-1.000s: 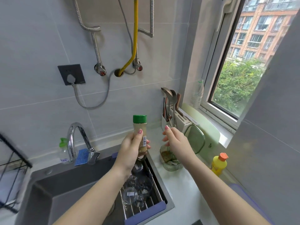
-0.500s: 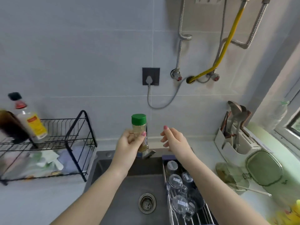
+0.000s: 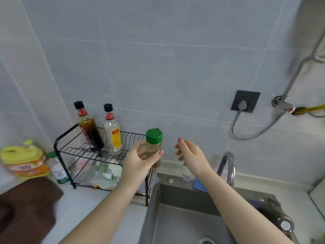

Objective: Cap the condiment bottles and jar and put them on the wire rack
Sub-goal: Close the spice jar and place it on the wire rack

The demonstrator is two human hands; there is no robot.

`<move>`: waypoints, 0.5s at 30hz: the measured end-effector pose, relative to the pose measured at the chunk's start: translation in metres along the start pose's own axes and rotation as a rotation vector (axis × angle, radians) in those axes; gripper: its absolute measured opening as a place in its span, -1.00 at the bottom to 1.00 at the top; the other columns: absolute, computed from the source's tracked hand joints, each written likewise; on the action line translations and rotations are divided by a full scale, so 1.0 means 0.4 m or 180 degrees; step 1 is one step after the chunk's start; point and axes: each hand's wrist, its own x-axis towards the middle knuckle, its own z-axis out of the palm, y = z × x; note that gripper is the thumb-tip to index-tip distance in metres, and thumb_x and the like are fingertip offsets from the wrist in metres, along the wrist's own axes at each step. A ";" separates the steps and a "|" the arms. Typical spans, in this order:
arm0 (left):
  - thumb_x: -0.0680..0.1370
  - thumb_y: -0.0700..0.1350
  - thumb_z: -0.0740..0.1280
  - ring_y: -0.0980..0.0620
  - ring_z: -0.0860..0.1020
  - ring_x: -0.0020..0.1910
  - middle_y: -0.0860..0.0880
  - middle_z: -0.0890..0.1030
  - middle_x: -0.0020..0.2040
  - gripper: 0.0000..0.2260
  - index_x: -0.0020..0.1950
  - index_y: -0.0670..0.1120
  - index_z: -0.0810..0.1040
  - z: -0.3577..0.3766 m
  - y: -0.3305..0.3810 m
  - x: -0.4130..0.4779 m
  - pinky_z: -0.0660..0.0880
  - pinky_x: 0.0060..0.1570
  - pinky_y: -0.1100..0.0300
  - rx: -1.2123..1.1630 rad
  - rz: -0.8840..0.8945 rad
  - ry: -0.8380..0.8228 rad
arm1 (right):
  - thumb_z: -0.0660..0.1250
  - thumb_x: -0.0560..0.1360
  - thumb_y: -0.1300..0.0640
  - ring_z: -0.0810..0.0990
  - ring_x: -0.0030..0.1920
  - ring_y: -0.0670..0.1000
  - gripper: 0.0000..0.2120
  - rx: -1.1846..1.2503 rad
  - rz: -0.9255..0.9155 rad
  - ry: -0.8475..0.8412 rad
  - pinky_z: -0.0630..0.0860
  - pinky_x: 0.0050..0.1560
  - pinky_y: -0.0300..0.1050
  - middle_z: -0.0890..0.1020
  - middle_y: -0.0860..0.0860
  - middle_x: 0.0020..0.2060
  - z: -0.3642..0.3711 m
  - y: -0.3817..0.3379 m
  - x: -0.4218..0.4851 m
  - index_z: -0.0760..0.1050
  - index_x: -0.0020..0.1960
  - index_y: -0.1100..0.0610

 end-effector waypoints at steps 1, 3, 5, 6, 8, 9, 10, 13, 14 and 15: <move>0.43 -0.21 0.52 0.13 0.70 -0.09 0.00 0.74 -0.09 -0.73 0.08 -0.08 0.57 -0.027 -0.004 0.013 0.55 -0.18 0.40 0.0049 0.0035 0.0013 | 0.07 0.63 -0.15 0.59 -0.10 0.05 -0.55 -0.0027 -0.0033 -0.0037 0.50 -0.01 0.02 0.63 0.04 -0.14 0.028 -0.010 0.014 0.54 0.03 0.19; 0.44 -0.17 0.52 0.17 0.69 -0.06 0.01 0.74 -0.06 -0.75 0.08 -0.06 0.59 -0.076 -0.014 0.039 0.55 -0.12 0.40 0.0202 0.0135 0.0073 | 0.07 0.63 -0.16 0.57 -0.11 0.09 -0.51 -0.0039 -0.0086 -0.0097 0.50 -0.01 0.06 0.62 0.07 -0.16 0.080 -0.031 0.038 0.52 0.04 0.25; 0.45 -0.14 0.52 0.19 0.68 -0.06 0.05 0.74 -0.07 -0.79 0.05 -0.02 0.62 -0.118 -0.022 0.063 0.55 -0.08 0.39 0.0277 0.0181 0.0165 | 0.07 0.62 -0.17 0.52 -0.14 0.07 -0.47 -0.0034 -0.0132 -0.0143 0.50 -0.02 0.08 0.58 0.09 -0.18 0.123 -0.049 0.059 0.50 0.05 0.30; 0.45 -0.14 0.52 0.19 0.68 -0.07 0.06 0.74 -0.08 -0.81 0.04 -0.01 0.63 -0.135 -0.026 0.075 0.56 -0.08 0.38 0.0281 0.0189 0.0196 | 0.07 0.62 -0.17 0.51 -0.14 0.05 -0.48 -0.0027 -0.0141 -0.0168 0.50 -0.02 0.08 0.58 0.08 -0.18 0.142 -0.056 0.070 0.50 0.04 0.30; 0.44 -0.13 0.52 0.18 0.68 -0.10 0.08 0.74 -0.12 -0.83 0.00 0.00 0.64 -0.164 -0.035 0.097 0.56 -0.11 0.37 0.0304 0.0190 0.0242 | 0.07 0.63 -0.16 0.53 -0.13 0.03 -0.51 -0.0018 -0.0126 -0.0208 0.50 0.01 0.08 0.60 0.06 -0.17 0.176 -0.067 0.091 0.52 0.03 0.25; 0.44 -0.13 0.52 0.19 0.68 -0.12 0.08 0.74 -0.13 -0.83 0.00 0.00 0.65 -0.177 -0.041 0.107 0.56 -0.13 0.38 0.0322 0.0184 0.0271 | 0.08 0.63 -0.15 0.55 -0.12 0.02 -0.54 -0.0019 -0.0114 -0.0220 0.51 0.03 0.07 0.61 0.05 -0.16 0.190 -0.071 0.102 0.53 0.02 0.22; 0.44 -0.12 0.52 0.19 0.68 -0.13 0.08 0.74 -0.13 -0.83 0.00 0.00 0.65 -0.187 -0.044 0.118 0.56 -0.15 0.38 0.0338 0.0185 0.0292 | 0.08 0.63 -0.15 0.56 -0.12 0.01 -0.55 -0.0021 -0.0107 -0.0232 0.51 0.04 0.07 0.62 0.04 -0.16 0.202 -0.074 0.112 0.53 0.02 0.21; 0.44 -0.07 0.51 0.24 0.65 -0.10 0.10 0.73 -0.11 -0.82 0.03 0.02 0.65 -0.211 -0.058 0.152 0.55 -0.10 0.39 0.0483 0.0228 0.0288 | 0.08 0.63 -0.16 0.56 -0.11 0.00 -0.53 -0.0048 -0.0097 -0.0255 0.51 0.01 0.04 0.62 0.05 -0.16 0.228 -0.075 0.144 0.53 0.03 0.23; 0.44 -0.07 0.51 0.26 0.64 -0.10 0.10 0.72 -0.12 -0.83 0.02 0.03 0.65 -0.216 -0.062 0.163 0.52 -0.11 0.43 0.0483 0.0243 0.0290 | 0.08 0.63 -0.15 0.56 -0.12 0.01 -0.53 -0.0041 -0.0092 -0.0253 0.50 0.00 0.02 0.61 0.05 -0.16 0.233 -0.075 0.154 0.53 0.04 0.23; 0.44 -0.07 0.51 0.27 0.64 -0.11 0.11 0.72 -0.12 -0.83 0.01 0.04 0.65 -0.220 -0.067 0.174 0.50 -0.13 0.46 0.0478 0.0250 0.0300 | 0.08 0.63 -0.16 0.56 -0.12 0.01 -0.52 -0.0030 -0.0091 -0.0248 0.49 -0.02 0.01 0.61 0.05 -0.17 0.237 -0.075 0.164 0.53 0.04 0.24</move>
